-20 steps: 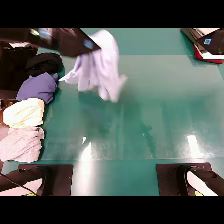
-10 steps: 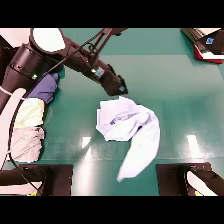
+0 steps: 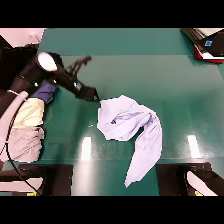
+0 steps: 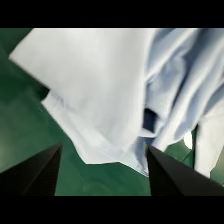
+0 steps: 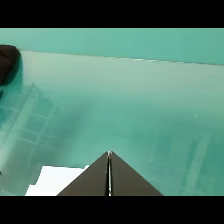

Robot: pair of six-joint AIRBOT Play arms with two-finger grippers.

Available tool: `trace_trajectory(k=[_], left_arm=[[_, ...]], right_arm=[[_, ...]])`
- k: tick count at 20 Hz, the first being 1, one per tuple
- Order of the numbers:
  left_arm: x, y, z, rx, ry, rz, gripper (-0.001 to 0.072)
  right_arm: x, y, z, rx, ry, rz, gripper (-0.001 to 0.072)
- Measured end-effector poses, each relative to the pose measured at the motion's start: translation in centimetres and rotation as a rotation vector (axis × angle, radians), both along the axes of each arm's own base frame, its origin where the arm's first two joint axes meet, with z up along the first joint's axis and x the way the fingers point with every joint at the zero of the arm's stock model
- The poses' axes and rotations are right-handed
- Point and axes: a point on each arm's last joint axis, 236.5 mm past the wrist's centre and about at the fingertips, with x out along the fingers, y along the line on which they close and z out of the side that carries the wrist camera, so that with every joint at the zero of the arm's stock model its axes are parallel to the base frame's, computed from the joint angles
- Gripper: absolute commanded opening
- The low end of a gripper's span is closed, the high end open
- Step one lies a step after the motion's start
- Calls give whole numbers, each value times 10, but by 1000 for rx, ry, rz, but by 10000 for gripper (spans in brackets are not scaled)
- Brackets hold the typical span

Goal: Fold the shirts.

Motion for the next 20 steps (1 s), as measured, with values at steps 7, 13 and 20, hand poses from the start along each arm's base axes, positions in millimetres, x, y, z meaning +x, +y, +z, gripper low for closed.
trace_trajectory(k=[7, 13, 20], left_arm=[[-41, -33, -63, -73, 162, 2, 608], [-41, -54, -66, -113, 153, 19, 55], [-4, -57, -10, -177, 20, 16, 22]], right_arm=[[-2, 1, -3, -3, 14, 7, 22], [-6, 2, -8, -8, 37, 18, 22], [-25, 8, -33, -29, 152, 67, 21]])
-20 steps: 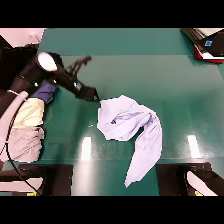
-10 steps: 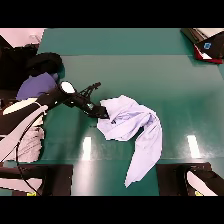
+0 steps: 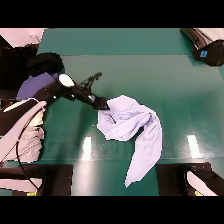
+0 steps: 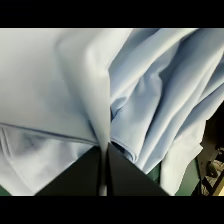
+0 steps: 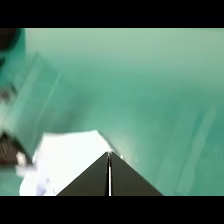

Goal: Fold the shirts.

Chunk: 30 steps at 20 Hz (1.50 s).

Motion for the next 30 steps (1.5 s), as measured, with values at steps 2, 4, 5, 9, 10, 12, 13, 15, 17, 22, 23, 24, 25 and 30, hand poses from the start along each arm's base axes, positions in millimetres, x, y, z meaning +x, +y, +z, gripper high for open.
trace_trajectory(k=[2, 4, 5, 9, 10, 12, 13, 15, 17, 22, 23, 24, 25, 30], left_arm=[[24, 18, 40, -10, -108, 32, 23], [47, 46, 86, -9, -239, 89, 23], [54, 60, 106, -3, -295, 114, 23], [65, 105, 160, 40, -455, 193, 24], [64, 110, 167, 48, -474, 200, 23], [65, 118, 181, 61, -515, 213, 23], [66, 120, 190, 61, -538, 217, 23], [67, 122, 217, 51, -597, 218, 23], [61, 120, 248, 34, -655, 200, 22], [58, 141, 254, 148, -645, 221, 23], [56, 142, 254, 155, -637, 222, 23], [54, 143, 253, 163, -630, 221, 23], [54, 145, 253, 173, -626, 223, 23], [51, 148, 251, 188, -615, 225, 23]], right_arm=[[-14, 2, -27, -4, 88, 20, 22], [-28, 3, -63, 6, 189, 19, 22], [-36, 4, -83, 16, 241, 14, 27], [-63, 14, -165, 92, 433, -10, 599], [-70, 19, -181, 129, 482, -12, 591], [-79, 28, -211, 185, 571, -16, 546], [-82, 31, -224, 202, 608, -20, 544], [-87, 35, -246, 230, 669, -25, 521], [-89, 39, -263, 240, 714, -25, 521], [-91, 68, -288, 206, 736, 42, 521], [-91, 75, -293, 195, 734, 56, 521], [-91, 82, -299, 183, 734, 69, 521], [-91, 89, -305, 171, 735, 81, 514], [-98, 120, -336, 111, 760, 138, 407]])
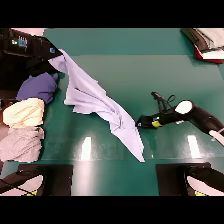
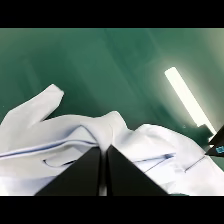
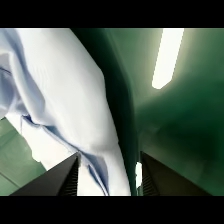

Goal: Fold the shirts.

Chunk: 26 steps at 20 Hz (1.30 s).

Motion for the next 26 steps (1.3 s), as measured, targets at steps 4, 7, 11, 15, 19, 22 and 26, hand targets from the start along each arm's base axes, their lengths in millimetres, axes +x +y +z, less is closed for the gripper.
trace_trajectory(k=[4, 7, 11, 15, 19, 22, 26], left_arm=[[-3, 1, -3, 8, 15, -4, 23], [-5, 1, -4, 14, 21, -6, 23], [1, 13, 34, 37, -101, 36, 23], [-16, 20, 124, 15, -343, 65, 23], [-66, 24, 198, -25, -543, 76, 23], [-110, 20, 233, -78, -640, 48, 23], [-130, 6, 226, -121, -599, -15, 23]], right_arm=[[3, 16, -12, -20, -41, 23, 22], [17, 19, -4, -19, -120, 3, 19], [68, -2, 74, 41, -348, -107, 18], [106, -59, 217, 56, -666, -214, 19], [89, -114, 337, -1, -897, -280, 18], [70, -140, 401, -51, -1031, -328, 18], [67, -147, 439, -83, -1079, -313, 18]])
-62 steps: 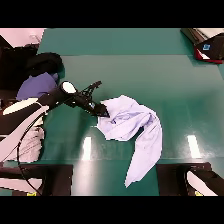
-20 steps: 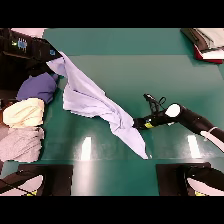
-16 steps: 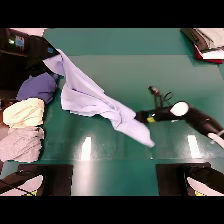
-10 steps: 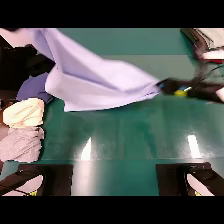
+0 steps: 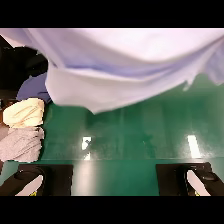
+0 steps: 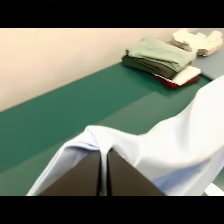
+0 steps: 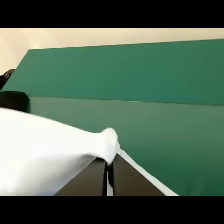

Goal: Fold the shirts.

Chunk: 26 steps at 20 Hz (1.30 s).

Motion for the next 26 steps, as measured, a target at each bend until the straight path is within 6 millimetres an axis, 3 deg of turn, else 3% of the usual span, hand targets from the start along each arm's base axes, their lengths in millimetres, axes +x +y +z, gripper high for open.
trace_trajectory(k=[2, 4, 6, 8, 11, 15, 16, 17, 19, 22, 26], left_arm=[[14, -5, -37, 9, 115, -18, 23], [35, -9, -87, 18, 255, -24, 23], [64, -5, -142, 23, 372, 12, 23], [98, 3, -196, 42, 468, 72, 23], [144, 9, -260, 60, 577, 127, 23], [199, 3, -310, 38, 664, 143, 26], [210, 1, -318, 28, 683, 144, 222], [222, -1, -324, 16, 699, 148, 539], [233, -4, -328, 1, 717, 148, 523], [225, -2, -336, 15, 795, 135, 522], [175, -3, -377, 54, 994, 103, 523]], right_arm=[[11, 12, -7, -7, 62, 59, 18], [26, 32, -30, -8, 158, 138, 18], [42, 56, -60, -10, 268, 222, 17], [56, 70, -104, -43, 412, 263, 17], [61, 75, -159, -134, 588, 277, 17], [51, 64, -194, -207, 715, 254, 18], [46, 60, -200, -215, 737, 245, 18], [41, 54, -205, -215, 757, 232, 18], [33, 41, -215, -212, 787, 199, 18], [26, 22, -223, -179, 790, 138, 18], [26, 9, -222, -105, 754, 84, 18]])
